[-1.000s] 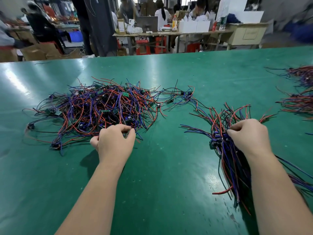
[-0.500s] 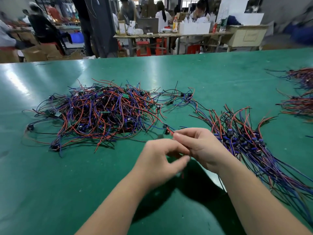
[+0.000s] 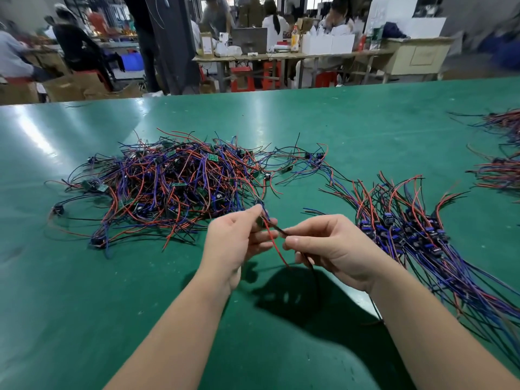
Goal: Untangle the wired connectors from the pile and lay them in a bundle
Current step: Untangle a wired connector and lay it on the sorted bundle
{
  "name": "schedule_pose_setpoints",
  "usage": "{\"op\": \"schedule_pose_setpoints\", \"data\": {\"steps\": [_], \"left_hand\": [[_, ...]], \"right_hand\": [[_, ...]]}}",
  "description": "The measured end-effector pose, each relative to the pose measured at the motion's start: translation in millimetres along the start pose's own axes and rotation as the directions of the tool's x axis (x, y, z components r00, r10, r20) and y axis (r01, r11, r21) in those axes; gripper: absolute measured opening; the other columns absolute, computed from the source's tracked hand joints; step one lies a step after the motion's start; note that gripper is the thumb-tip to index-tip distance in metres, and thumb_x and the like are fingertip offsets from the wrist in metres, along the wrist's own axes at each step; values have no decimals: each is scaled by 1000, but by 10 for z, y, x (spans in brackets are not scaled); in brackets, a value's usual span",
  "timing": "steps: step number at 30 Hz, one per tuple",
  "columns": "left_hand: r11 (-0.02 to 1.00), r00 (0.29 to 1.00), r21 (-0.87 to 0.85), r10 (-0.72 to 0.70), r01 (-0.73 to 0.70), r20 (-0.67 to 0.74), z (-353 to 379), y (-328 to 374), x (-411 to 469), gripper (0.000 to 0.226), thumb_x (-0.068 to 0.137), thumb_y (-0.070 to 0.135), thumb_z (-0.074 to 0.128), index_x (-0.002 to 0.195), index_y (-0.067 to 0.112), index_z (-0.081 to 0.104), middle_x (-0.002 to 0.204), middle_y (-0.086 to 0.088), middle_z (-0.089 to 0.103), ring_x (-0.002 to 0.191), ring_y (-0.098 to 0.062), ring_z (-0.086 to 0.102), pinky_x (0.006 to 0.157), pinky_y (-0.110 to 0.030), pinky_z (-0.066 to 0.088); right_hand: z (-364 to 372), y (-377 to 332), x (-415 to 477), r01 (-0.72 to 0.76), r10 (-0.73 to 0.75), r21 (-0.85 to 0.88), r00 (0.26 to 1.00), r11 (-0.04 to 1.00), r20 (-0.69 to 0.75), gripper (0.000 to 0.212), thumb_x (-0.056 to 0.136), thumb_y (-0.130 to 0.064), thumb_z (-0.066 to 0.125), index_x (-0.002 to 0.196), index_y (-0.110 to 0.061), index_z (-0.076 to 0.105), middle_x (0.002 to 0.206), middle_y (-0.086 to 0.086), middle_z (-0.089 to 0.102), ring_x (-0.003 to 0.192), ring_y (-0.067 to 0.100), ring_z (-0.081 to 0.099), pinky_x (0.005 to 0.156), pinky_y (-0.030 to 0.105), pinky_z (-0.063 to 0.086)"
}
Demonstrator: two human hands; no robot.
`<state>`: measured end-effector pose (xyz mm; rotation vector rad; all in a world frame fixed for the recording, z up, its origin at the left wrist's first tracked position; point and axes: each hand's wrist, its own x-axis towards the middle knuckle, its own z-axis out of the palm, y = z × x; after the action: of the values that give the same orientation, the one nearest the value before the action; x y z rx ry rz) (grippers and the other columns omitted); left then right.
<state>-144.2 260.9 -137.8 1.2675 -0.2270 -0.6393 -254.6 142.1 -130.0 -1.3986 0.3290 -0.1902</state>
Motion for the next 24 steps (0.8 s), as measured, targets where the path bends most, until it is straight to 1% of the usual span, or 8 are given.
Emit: {"op": "schedule_pose_setpoints", "data": {"steps": [3, 6, 8, 9, 11, 14, 19, 24], "left_hand": [[962, 987, 247, 137, -113, -85, -134, 40, 53, 27, 89, 14, 61, 64, 8, 65, 62, -9, 69, 52, -19, 69, 44, -24, 51], [694, 882, 667, 457, -273, -114, -279, 67, 78, 29, 89, 23, 59, 64, 8, 60, 60, -8, 67, 51, -12, 68, 50, -33, 54], [586, 801, 743, 588, -322, -117, -333, 93, 85, 28, 90, 34, 55, 70, 15, 61, 56, 2, 62, 54, -11, 67, 56, -36, 55], [621, 793, 698, 596, -358, -123, -332, 121, 81, 27, 92, 35, 52, 75, 19, 64, 57, 6, 61, 56, -13, 65, 58, -37, 55], [825, 861, 396, 489, -404, -139, -270, 187, 50, 25, 98, 30, 49, 85, 26, 70, 59, 12, 57, 55, -9, 58, 56, -32, 54], [982, 983, -118, 161, -150, 90, -139, 260, -58, 23, 89, 34, 53, 97, 25, 72, 66, 8, 58, 52, -7, 54, 51, -24, 52], [959, 905, -206, -95, 195, 414, 56, 150, -197, 51, 72, 41, 58, 120, 24, 55, 66, 5, 60, 42, -2, 46, 41, -16, 45], [886, 785, -206, -234, 415, 573, 127, 53, -258, 29, 73, 38, 59, 94, 19, 66, 68, 0, 61, 37, 1, 39, 35, -11, 38]], "right_hand": [[10, 7, 9, -25, 20, -56, 997, 998, -79, 5, 69, -10, 76, 66, -9, 73, 61, 5, 67, 46, 10, 56, 42, 14, 40], [-11, 27, 23, -36, 28, -51, 990, 998, -140, 9, 77, -3, 72, 69, -4, 68, 59, 6, 65, 45, 11, 53, 41, 16, 41], [-7, 33, 19, -51, 42, -64, 990, 997, -134, 8, 79, -2, 70, 72, -3, 67, 62, 8, 65, 47, 14, 55, 43, 18, 42], [-4, 38, 20, -55, 46, -74, 991, 996, -129, 8, 81, -1, 69, 73, -2, 66, 63, 9, 65, 48, 14, 55, 43, 18, 42], [6, 42, 21, -55, 45, -78, 991, 995, -130, 8, 84, -2, 66, 76, -1, 66, 64, 9, 65, 49, 14, 54, 43, 18, 42], [11, 31, 37, -29, 21, -49, 988, 998, -154, 11, 87, -8, 63, 80, -2, 68, 64, 7, 64, 48, 12, 50, 43, 17, 38], [17, -11, 17, 63, -56, 204, 998, 977, -40, 33, 64, -28, 72, 88, -5, 76, 69, 2, 65, 52, 8, 46, 48, 14, 36], [-6, -12, 6, 124, -124, 262, 992, 957, -17, 30, 60, -26, 72, 85, -11, 78, 76, 3, 70, 66, 11, 51, 66, 20, 39]]}}
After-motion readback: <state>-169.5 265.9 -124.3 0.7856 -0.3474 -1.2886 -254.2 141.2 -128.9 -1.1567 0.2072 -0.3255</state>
